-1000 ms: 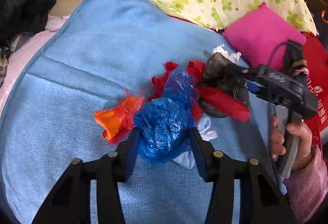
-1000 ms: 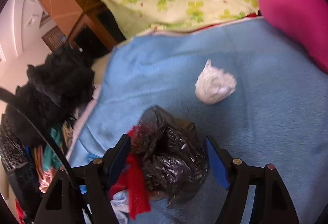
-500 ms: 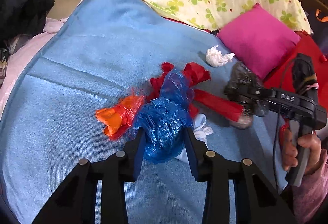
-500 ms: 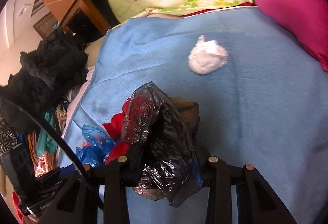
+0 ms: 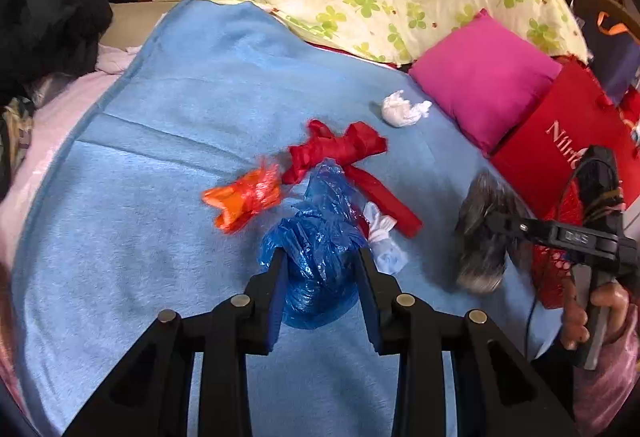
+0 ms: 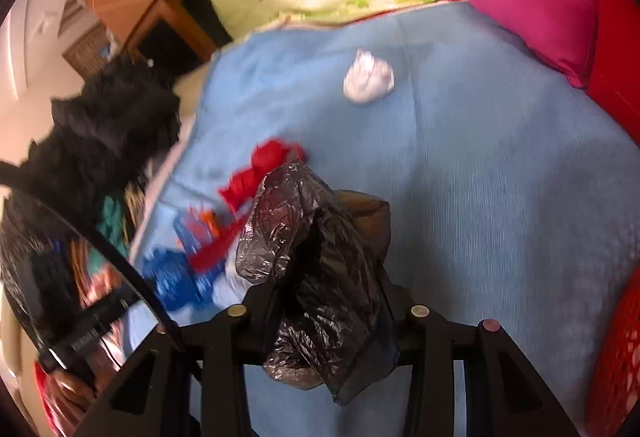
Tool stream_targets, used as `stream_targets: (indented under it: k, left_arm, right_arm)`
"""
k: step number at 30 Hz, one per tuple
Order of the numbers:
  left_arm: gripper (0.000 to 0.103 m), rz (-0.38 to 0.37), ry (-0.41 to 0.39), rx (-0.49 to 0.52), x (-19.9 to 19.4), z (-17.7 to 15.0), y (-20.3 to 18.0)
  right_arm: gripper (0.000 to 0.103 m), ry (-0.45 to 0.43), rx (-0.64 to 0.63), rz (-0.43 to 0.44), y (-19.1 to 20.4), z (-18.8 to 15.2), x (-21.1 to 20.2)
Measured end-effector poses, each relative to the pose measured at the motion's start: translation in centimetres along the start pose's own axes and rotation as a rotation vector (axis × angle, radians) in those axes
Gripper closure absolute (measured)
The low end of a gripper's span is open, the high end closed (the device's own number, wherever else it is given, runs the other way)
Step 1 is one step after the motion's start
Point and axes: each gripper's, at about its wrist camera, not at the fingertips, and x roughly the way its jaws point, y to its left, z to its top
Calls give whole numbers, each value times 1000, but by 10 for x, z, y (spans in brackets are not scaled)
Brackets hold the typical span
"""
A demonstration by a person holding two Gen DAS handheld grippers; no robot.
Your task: Collect trash
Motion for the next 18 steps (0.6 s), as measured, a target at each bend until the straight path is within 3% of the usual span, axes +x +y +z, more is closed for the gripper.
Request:
stream_targets:
  k: [1, 2, 5, 8, 12, 18]
  left_arm:
    - [57, 15, 3, -5, 0, 0, 0]
    - [54, 23, 1, -14, -1, 0, 2]
    - [52, 27, -13, -15, -5, 2, 3]
    - [42, 59, -33, -20, -9, 3, 7]
    - [41, 65, -53, -61, -10, 8, 15]
    - [40, 65, -22, -27, 5, 9, 7]
  right_arm:
    - [40, 12, -5, -7, 0, -3, 0]
    - [37, 15, -7, -14, 1, -3, 0]
    - [37, -25, -24, -22, 0, -1, -9]
    - [37, -93, -4, -4, -8, 1, -25]
    - [37, -124, -6, -8, -15, 0, -39]
    - [37, -20, 21, -13, -26, -9, -24]
